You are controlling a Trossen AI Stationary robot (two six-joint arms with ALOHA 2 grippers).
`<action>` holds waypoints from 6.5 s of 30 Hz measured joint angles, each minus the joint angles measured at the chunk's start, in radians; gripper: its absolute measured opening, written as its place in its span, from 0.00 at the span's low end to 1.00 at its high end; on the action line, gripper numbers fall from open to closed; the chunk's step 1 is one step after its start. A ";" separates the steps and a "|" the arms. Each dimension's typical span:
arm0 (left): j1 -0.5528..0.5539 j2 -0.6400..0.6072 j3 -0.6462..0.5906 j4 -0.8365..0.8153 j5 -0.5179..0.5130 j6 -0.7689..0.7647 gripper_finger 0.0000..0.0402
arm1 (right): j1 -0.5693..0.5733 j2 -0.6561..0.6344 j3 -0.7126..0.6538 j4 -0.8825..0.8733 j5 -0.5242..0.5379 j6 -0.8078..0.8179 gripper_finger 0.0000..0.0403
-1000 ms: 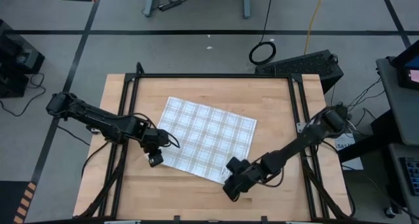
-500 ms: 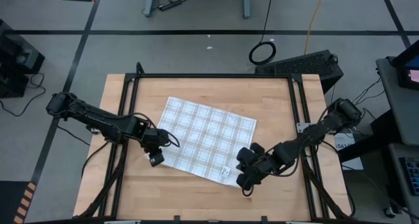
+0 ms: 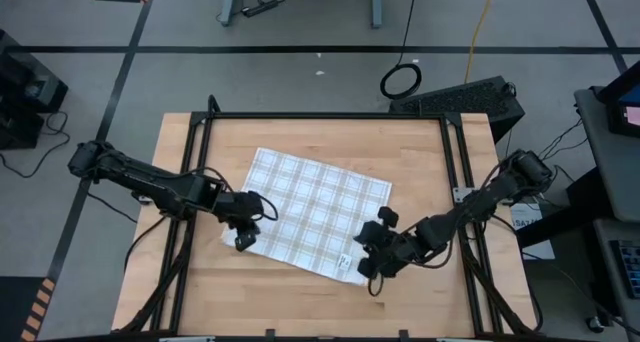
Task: Roll towel
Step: Roll the towel
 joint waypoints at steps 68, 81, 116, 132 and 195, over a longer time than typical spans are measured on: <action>0.075 0.043 -0.343 0.531 -0.328 0.000 0.11 | 0.076 0.461 0.335 0.145 0.335 0.080 0.00; -0.232 0.128 -0.341 0.505 -0.498 -0.282 0.11 | 0.060 0.436 0.317 -0.494 0.162 0.474 0.00; -0.080 0.237 -0.315 0.766 -0.537 -0.046 0.11 | 0.150 0.317 0.286 -0.266 -0.022 0.392 0.00; -0.517 0.392 -0.313 1.110 -0.720 -0.063 0.11 | 0.328 0.280 0.045 -0.268 0.072 0.559 0.00; -0.203 0.343 -0.311 0.735 -0.696 -0.021 0.11 | 0.244 0.367 0.084 -0.206 0.044 0.787 0.00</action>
